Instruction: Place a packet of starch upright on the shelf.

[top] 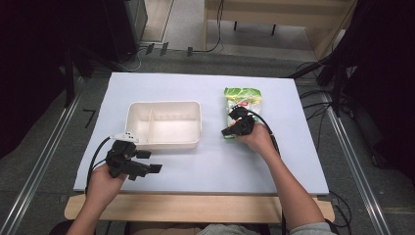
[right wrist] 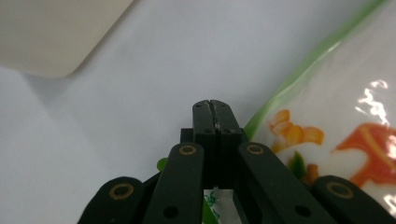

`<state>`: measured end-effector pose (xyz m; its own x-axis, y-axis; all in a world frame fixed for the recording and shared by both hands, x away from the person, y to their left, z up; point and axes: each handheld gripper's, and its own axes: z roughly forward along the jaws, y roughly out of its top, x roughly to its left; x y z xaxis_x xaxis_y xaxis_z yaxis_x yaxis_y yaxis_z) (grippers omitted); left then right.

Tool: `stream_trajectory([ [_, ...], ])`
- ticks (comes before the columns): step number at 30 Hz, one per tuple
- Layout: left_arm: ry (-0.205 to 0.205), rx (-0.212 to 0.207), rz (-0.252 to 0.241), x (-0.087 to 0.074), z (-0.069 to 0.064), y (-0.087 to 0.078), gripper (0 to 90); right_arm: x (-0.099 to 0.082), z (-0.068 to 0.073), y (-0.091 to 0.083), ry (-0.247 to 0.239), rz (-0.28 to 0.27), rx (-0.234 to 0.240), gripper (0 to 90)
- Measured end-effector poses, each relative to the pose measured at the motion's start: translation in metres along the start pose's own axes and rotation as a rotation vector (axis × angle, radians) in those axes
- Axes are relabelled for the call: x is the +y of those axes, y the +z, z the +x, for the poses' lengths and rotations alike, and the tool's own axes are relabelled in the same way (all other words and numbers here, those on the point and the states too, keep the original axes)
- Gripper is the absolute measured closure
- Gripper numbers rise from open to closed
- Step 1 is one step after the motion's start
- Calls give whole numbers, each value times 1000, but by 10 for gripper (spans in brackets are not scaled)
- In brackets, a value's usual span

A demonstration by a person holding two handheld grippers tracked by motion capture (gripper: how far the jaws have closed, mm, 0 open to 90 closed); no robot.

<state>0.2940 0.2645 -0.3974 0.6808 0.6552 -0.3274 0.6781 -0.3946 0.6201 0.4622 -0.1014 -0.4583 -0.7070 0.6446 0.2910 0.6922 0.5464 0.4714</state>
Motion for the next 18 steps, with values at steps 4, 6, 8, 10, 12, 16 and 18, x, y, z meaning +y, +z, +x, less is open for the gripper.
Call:
stream_trajectory([
  [4, -5, -3, -6, 0, 0, 0, 237, -10, 2, -3, -7, -19, 4, 900],
  [6, -6, -6, -10, 1, 1, 0, 237, -9, 1, -4, 21, -25, 16, 900],
  [8, -5, -6, -9, 1, 1, 1, 237, -8, 1, -5, 35, -28, 14, 862],
  [10, -2, 0, -5, 1, 0, 1, 237, -5, 2, -11, 38, -42, 13, 819],
  [12, -1, 3, -2, 1, 0, 2, 237, -2, 3, -16, 27, -55, -4, 779],
  [16, -2, 7, 7, 1, 0, 3, 237, 0, 1, -31, 50, -101, 45, 668],
  [18, 3, 8, 11, 2, 0, 3, 236, -1, 0, -38, 53, -137, 51, 615],
])
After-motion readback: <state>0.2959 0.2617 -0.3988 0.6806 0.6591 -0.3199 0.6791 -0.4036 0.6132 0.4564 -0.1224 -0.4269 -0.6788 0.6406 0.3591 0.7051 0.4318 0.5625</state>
